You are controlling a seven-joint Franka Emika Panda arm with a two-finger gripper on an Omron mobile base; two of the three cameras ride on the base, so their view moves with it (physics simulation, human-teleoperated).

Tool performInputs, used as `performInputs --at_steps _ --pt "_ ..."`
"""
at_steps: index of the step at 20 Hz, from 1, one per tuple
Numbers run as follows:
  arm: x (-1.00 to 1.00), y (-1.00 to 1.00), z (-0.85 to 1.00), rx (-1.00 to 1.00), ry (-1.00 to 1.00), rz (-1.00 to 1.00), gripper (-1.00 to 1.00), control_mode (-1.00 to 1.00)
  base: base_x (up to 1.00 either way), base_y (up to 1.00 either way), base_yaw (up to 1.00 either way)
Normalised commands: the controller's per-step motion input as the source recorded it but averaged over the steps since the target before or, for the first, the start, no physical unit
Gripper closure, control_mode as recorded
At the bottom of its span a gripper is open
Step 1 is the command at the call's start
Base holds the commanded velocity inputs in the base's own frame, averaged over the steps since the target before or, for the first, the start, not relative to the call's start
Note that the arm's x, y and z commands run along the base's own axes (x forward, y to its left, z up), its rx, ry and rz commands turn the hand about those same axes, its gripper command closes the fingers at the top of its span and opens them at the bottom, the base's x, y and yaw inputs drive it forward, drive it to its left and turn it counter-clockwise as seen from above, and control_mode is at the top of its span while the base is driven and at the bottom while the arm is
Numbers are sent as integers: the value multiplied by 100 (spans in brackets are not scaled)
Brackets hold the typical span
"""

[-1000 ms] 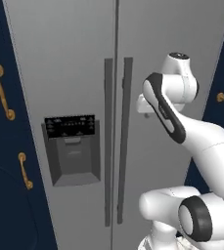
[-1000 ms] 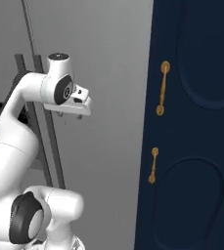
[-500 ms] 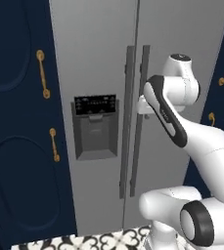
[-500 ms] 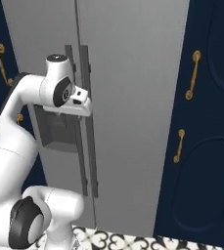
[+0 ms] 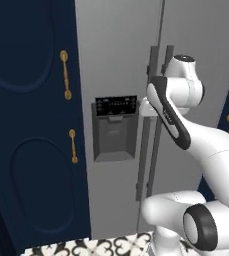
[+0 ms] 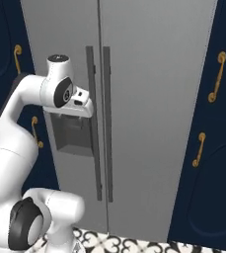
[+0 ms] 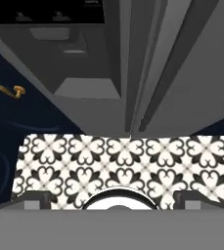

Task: Take the strawberry from the fridge and place it on top of the pancake, located on the dining counter.

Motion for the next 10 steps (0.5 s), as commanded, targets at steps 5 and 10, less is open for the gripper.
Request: performInputs --at_steps 5,10 --pt "0 0 0 0 0 0 -100 100 0 39 0" --pt "0 0 0 0 0 0 -100 100 -17 -4 -9"
